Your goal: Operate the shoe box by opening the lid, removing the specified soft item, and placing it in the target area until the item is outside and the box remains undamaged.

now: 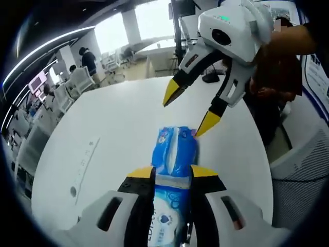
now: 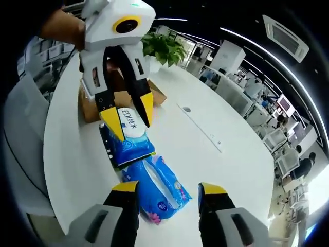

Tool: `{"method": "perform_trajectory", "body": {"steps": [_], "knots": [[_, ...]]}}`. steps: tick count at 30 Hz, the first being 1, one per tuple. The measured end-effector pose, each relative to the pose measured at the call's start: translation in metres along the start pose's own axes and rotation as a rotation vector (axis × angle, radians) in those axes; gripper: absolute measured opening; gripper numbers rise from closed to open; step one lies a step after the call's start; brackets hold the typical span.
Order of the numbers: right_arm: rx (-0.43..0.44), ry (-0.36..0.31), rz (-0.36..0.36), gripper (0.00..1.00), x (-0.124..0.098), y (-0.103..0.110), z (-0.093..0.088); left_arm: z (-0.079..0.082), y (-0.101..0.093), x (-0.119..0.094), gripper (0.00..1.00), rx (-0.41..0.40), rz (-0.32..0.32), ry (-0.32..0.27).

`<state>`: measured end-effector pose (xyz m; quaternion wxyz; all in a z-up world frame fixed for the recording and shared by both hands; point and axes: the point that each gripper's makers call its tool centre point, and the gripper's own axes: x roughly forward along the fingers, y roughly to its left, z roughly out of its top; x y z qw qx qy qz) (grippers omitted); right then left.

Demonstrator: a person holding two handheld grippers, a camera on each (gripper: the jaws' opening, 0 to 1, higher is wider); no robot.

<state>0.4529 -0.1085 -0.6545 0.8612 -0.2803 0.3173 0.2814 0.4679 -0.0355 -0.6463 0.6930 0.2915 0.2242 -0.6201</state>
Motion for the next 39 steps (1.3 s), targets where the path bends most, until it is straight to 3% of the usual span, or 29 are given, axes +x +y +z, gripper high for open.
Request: {"method": "perform_trajectory", "body": {"steps": [9, 16, 30, 36, 39], "knots": [[0.026, -0.008, 0.007, 0.59, -0.009, 0.01, 0.014, -0.014, -0.002, -0.027, 0.37, -0.031, 0.0, -0.001], [0.039, -0.016, 0.013, 0.71, -0.012, 0.02, 0.019, -0.015, 0.004, -0.054, 0.43, -0.066, 0.044, -0.049], [0.193, -0.06, 0.014, 0.9, -0.02, 0.028, 0.035, -0.027, 0.019, -0.102, 0.61, -0.187, 0.121, -0.153], [0.208, -0.076, 0.008, 0.99, -0.021, 0.029, 0.041, -0.035, 0.02, -0.118, 0.67, -0.22, 0.149, -0.176], [0.202, -0.078, 0.014, 0.99, -0.022, 0.032, 0.044, -0.041, 0.018, -0.128, 0.71, -0.249, 0.157, -0.18]]}}
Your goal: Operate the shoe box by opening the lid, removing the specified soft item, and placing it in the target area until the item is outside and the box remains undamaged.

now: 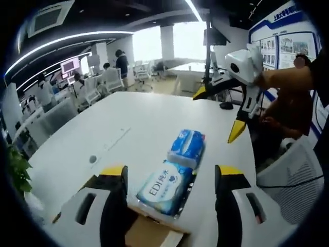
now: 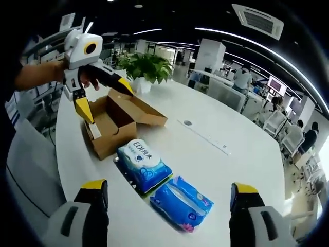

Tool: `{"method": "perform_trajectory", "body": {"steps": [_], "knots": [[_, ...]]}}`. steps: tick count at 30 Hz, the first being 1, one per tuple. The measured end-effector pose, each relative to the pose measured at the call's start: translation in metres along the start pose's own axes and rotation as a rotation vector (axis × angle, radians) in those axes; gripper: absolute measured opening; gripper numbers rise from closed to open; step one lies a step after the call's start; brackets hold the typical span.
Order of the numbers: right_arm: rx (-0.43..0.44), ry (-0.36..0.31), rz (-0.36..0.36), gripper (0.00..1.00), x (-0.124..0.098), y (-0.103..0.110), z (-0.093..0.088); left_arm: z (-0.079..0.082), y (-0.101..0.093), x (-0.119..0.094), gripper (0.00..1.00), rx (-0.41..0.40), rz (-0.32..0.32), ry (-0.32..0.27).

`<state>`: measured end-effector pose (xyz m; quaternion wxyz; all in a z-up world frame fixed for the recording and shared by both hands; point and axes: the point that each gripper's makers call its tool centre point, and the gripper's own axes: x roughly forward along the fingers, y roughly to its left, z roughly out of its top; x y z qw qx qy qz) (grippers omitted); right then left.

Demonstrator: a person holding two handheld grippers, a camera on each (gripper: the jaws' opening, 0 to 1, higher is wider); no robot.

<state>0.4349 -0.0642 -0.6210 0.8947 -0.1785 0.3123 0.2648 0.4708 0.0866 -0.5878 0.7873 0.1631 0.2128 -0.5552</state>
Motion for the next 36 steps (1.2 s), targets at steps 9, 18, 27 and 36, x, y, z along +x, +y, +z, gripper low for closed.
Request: {"method": "perform_trajectory", "body": {"steps": [9, 18, 27, 36], "knots": [[-0.032, 0.003, 0.043, 0.99, 0.004, 0.015, 0.007, -0.016, 0.006, -0.026, 0.76, -0.034, 0.052, 0.0], [-0.07, 0.018, 0.096, 0.97, 0.015, 0.034, 0.018, -0.022, 0.014, -0.055, 0.83, -0.072, 0.105, -0.051], [-0.134, -0.008, 0.152, 0.96, 0.024, 0.056, 0.046, -0.033, 0.018, -0.083, 0.87, -0.077, 0.14, -0.052], [-0.183, -0.017, 0.209, 0.95, 0.037, 0.075, 0.07, -0.034, 0.016, -0.11, 0.91, -0.105, 0.186, -0.098]]}}
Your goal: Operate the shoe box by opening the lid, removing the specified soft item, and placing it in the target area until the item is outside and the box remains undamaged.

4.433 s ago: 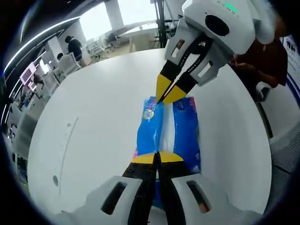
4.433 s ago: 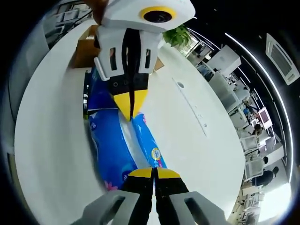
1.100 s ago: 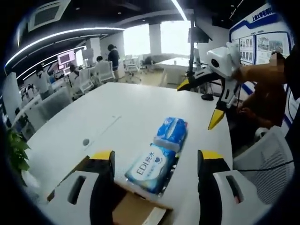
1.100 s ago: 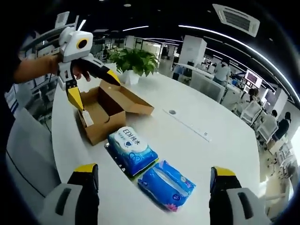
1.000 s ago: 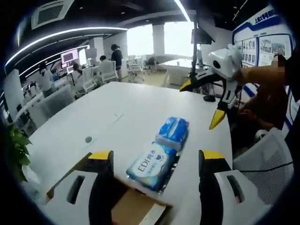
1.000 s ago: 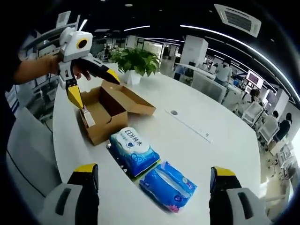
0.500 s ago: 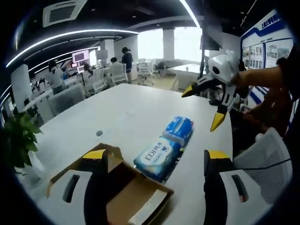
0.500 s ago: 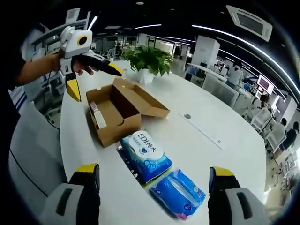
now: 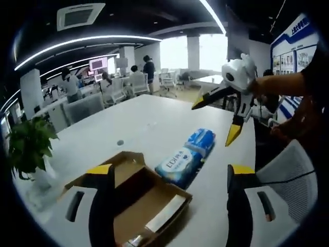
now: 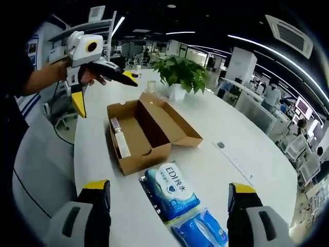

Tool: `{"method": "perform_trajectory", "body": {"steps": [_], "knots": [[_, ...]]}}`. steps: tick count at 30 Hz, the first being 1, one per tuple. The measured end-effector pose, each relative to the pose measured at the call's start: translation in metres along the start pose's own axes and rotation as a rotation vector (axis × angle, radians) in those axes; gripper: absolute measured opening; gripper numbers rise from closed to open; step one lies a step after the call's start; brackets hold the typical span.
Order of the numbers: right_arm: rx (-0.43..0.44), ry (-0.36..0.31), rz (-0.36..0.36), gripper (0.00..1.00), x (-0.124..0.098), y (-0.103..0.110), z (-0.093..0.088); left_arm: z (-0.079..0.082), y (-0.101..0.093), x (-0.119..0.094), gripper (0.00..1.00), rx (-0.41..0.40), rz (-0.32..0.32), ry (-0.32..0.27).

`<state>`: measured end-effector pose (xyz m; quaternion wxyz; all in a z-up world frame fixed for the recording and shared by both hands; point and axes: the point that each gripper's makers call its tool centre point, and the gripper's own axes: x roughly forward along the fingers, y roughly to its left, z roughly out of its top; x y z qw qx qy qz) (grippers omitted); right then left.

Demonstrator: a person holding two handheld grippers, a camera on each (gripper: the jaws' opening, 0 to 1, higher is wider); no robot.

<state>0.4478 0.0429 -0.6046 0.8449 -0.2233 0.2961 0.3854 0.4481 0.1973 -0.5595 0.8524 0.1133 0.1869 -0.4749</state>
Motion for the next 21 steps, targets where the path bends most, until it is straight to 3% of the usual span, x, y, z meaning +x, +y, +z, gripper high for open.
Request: {"method": "perform_trajectory", "body": {"steps": [8, 21], "knots": [[-0.046, -0.003, 0.048, 0.94, 0.012, 0.013, 0.017, 0.003, 0.0, -0.027, 0.95, -0.019, 0.045, -0.039], [-0.105, -0.003, 0.11, 0.91, 0.033, 0.028, 0.038, -0.013, -0.003, -0.059, 0.99, -0.076, 0.095, -0.063]]}}
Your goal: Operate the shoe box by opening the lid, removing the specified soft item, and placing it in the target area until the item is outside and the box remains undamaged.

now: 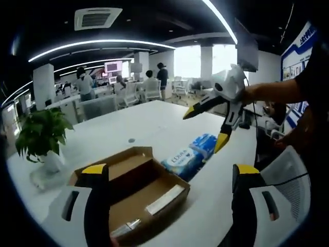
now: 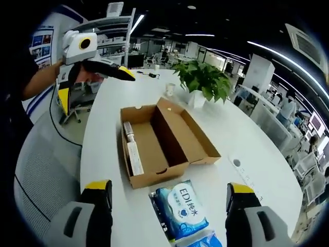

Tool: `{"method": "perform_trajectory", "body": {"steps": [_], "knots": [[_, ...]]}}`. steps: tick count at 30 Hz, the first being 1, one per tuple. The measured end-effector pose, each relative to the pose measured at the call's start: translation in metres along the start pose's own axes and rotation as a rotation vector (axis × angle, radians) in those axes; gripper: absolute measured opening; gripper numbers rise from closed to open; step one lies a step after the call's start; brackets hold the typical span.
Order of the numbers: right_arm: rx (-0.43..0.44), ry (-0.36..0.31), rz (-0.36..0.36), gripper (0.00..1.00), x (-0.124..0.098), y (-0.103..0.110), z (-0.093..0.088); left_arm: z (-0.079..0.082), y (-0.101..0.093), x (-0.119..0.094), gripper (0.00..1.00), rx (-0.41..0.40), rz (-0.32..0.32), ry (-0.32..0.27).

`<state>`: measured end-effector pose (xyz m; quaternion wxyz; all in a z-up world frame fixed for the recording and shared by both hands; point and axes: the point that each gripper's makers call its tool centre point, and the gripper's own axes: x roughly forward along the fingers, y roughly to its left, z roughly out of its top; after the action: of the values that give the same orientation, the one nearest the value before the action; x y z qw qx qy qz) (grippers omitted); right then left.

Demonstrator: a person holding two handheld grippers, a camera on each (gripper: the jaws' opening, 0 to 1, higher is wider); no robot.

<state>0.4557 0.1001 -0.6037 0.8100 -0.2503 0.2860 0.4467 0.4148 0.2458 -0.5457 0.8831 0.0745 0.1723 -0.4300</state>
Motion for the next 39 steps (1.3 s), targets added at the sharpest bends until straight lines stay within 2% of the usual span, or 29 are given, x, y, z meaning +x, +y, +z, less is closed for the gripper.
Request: {"method": "perform_trajectory", "body": {"steps": [4, 11, 23, 39], "knots": [[-0.026, 0.008, 0.003, 0.89, 0.008, 0.0, 0.004, -0.004, 0.002, -0.009, 0.99, -0.015, 0.022, -0.008], [-0.046, 0.009, 0.017, 0.87, 0.022, 0.004, 0.009, -0.023, 0.003, -0.026, 0.99, -0.031, 0.058, -0.005], [-0.127, 0.037, 0.098, 0.77, 0.052, 0.026, 0.014, -0.046, 0.002, -0.048, 0.99, -0.035, 0.112, 0.018], [-0.163, 0.043, 0.226, 0.73, 0.093, 0.043, 0.017, -0.053, -0.005, -0.075, 0.99, -0.062, 0.145, -0.004]]}}
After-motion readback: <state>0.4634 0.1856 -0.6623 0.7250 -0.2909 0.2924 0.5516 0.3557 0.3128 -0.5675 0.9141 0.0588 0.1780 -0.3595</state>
